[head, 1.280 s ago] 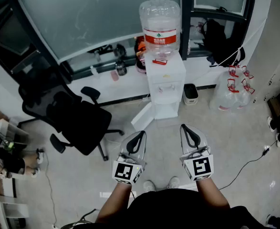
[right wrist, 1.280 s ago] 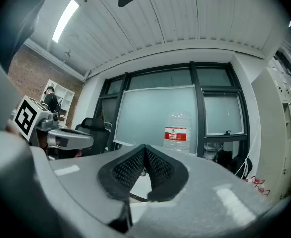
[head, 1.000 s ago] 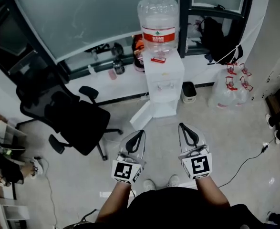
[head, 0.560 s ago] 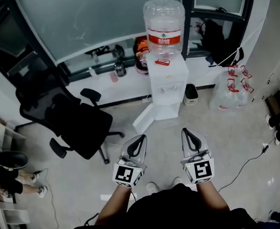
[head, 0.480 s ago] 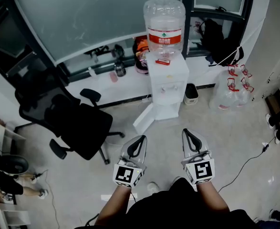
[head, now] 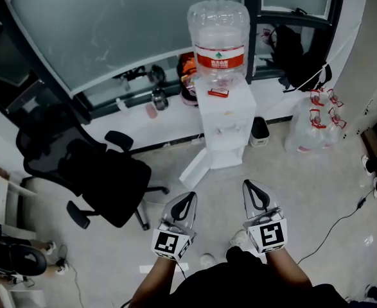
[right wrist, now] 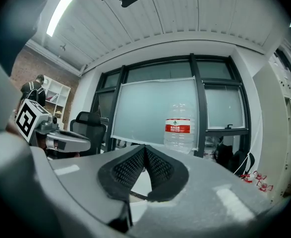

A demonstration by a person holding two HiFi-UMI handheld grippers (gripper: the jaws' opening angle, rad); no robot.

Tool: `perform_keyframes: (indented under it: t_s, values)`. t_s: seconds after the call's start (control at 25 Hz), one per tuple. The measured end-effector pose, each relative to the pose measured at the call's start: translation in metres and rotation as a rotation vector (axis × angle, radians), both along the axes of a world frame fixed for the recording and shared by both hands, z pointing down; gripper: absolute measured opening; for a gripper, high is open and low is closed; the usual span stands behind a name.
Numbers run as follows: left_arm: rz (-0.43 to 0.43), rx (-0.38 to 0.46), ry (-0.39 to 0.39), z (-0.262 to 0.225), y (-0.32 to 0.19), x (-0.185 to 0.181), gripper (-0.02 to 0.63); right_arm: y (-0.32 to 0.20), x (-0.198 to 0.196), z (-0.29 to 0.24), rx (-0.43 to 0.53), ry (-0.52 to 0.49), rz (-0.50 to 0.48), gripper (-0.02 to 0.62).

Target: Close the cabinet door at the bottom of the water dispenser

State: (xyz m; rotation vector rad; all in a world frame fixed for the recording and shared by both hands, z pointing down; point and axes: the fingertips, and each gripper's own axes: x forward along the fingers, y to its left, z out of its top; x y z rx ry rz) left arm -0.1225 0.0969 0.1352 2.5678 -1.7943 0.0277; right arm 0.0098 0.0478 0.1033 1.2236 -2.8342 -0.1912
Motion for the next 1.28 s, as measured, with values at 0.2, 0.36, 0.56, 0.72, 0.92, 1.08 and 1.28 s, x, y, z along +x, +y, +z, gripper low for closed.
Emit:
perform_keyframes:
  t_s: [0.2, 0.36, 0.56, 0.72, 0.92, 1.08, 1.28]
  values:
    - [-0.017, -0.036, -0.027, 0.005, -0.038, 0.01, 0.015, -0.041, 0.005, 0.012, -0.017, 0.007, -0.032, 0.003]
    - [-0.028, -0.028, -0.031, 0.008, -0.066, 0.016, 0.015, -0.07, 0.009, 0.021, -0.048, -0.005, -0.043, 0.003]
    - [-0.048, -0.068, -0.02, 0.025, -0.091, 0.022, 0.015, -0.093, 0.012, 0.036, -0.071, -0.003, -0.092, 0.003]
    - [-0.089, -0.084, 0.01, 0.038, -0.101, 0.022, 0.015, -0.103, 0.011, 0.054, -0.077, 0.035, -0.122, 0.003]
    - [-0.091, -0.096, -0.001, 0.051, -0.117, 0.011, 0.015, -0.117, 0.003, 0.061, -0.081, 0.042, -0.107, 0.003]
    - [-0.083, -0.105, 0.005, 0.06, -0.126, -0.003, 0.015, -0.127, -0.007, 0.063, -0.062, 0.02, -0.081, 0.003]
    - [-0.073, -0.087, 0.004, 0.088, -0.142, -0.014, 0.015, -0.141, -0.023, 0.085, -0.04, -0.008, -0.064, 0.003]
